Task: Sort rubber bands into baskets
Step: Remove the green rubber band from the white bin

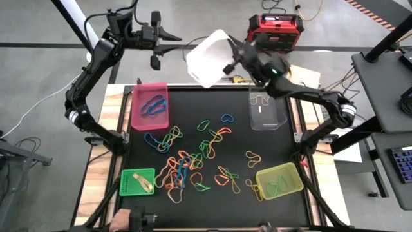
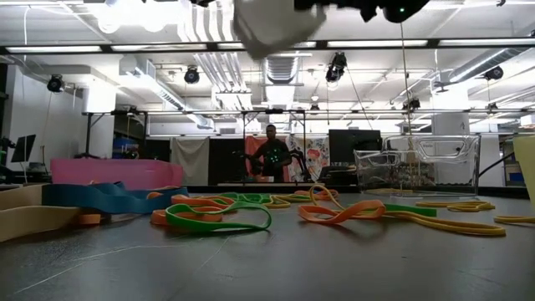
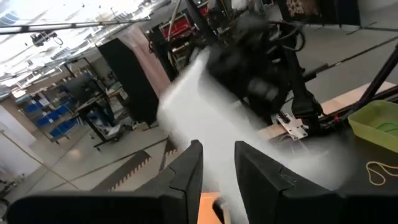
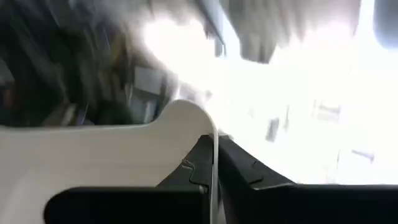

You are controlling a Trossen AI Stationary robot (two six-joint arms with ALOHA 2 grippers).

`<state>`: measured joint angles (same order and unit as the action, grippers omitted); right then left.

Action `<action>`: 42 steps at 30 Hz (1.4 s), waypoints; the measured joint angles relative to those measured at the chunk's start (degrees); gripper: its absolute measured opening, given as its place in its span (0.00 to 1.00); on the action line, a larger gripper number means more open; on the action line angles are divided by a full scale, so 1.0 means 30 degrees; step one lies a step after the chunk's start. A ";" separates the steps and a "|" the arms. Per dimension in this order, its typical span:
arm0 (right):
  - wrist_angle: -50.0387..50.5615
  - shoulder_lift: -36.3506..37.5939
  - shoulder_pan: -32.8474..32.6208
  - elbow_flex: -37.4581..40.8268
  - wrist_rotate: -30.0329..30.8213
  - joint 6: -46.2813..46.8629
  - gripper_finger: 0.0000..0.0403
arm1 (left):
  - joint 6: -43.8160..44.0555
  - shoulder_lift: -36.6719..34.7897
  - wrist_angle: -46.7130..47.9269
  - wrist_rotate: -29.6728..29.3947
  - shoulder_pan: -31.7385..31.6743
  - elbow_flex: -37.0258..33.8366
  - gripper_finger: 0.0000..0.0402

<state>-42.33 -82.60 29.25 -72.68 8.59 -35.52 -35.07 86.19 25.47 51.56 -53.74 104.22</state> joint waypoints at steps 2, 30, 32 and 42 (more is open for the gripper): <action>0.3897 -0.0440 0.0352 -0.0866 0.1412 0.2895 0.02 | 0.0069 0.0000 0.0005 -0.0004 0.0000 0.0032 0.19; 1.7056 -0.8798 0.1825 -0.4139 0.1484 1.8249 0.02 | 0.0589 0.0000 0.0881 -0.0019 0.0000 0.0262 0.19; 1.7404 -0.8783 0.1824 -0.4131 0.1491 1.8341 0.02 | 0.0672 0.0000 0.0894 -0.0019 0.0000 0.0262 0.19; 1.9047 -0.8732 0.1707 -0.4109 0.1649 1.8894 0.02 | 0.0953 -0.0007 0.1428 -0.0012 0.0000 0.0255 0.19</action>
<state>14.81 -108.79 34.37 -85.01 13.53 21.16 -32.21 86.17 29.76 51.53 -53.74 104.99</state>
